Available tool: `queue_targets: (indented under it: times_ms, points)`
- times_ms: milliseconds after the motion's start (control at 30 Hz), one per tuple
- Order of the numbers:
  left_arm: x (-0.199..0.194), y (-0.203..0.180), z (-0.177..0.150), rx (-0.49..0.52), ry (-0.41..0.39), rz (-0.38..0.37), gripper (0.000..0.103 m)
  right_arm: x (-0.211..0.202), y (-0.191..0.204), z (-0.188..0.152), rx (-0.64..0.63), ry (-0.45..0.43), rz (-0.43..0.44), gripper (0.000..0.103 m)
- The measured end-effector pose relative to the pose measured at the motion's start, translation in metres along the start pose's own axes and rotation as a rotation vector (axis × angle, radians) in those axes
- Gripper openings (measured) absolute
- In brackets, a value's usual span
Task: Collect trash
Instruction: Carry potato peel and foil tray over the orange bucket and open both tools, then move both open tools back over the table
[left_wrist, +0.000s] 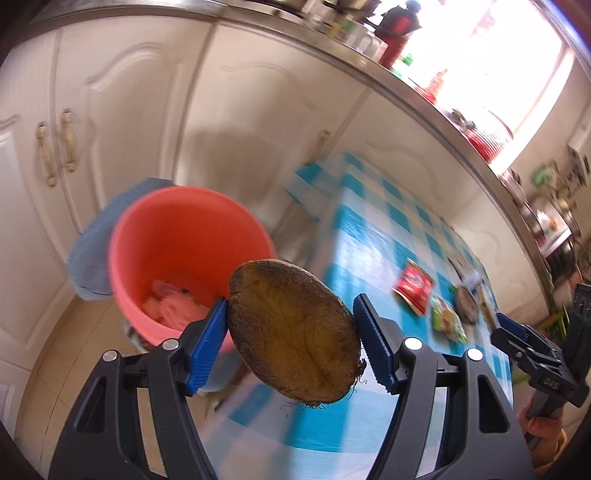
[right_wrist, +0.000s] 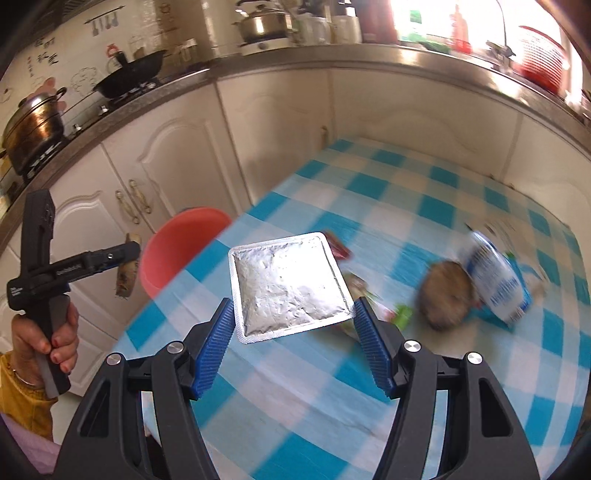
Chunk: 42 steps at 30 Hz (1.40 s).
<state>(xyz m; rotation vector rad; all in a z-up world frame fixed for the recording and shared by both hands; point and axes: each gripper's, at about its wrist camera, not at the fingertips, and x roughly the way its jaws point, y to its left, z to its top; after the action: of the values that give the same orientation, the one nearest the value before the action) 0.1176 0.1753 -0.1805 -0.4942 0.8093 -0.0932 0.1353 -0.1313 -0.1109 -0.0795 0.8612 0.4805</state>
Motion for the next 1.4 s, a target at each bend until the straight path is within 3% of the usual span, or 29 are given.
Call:
queue_targets:
  times_ms: [233, 433, 667, 1033, 1167, 1300, 1400]
  points:
    - [-0.005, 0.037, 0.022, -0.057, -0.055, 0.070, 0.069, 0.037, 0.063, 0.041, -0.134, 0.009, 0.092, 0.066]
    - [0.010, 0.057, 0.037, -0.074, -0.057, 0.124, 0.069, 0.083, 0.104, 0.062, -0.229, 0.047, 0.143, 0.066]
    - [0.029, 0.067, 0.045, -0.081, -0.060, 0.127, 0.067, 0.133, 0.131, 0.074, -0.285, 0.113, 0.154, 0.066]
    - [0.058, 0.085, 0.044, -0.128, -0.024, 0.172, 0.067, 0.188, 0.149, 0.082, -0.288, 0.184, 0.165, 0.067]
    - [0.058, 0.090, 0.040, -0.145, -0.024, 0.184, 0.067, 0.195, 0.147, 0.084, -0.261, 0.168, 0.149, 0.083]
    - [0.052, 0.092, 0.036, -0.151, -0.048, 0.205, 0.069, 0.188, 0.137, 0.086, -0.208, 0.143, 0.151, 0.089]
    - [0.047, 0.090, 0.032, -0.141, -0.067, 0.231, 0.080, 0.178, 0.125, 0.086, -0.148, 0.132, 0.166, 0.089]
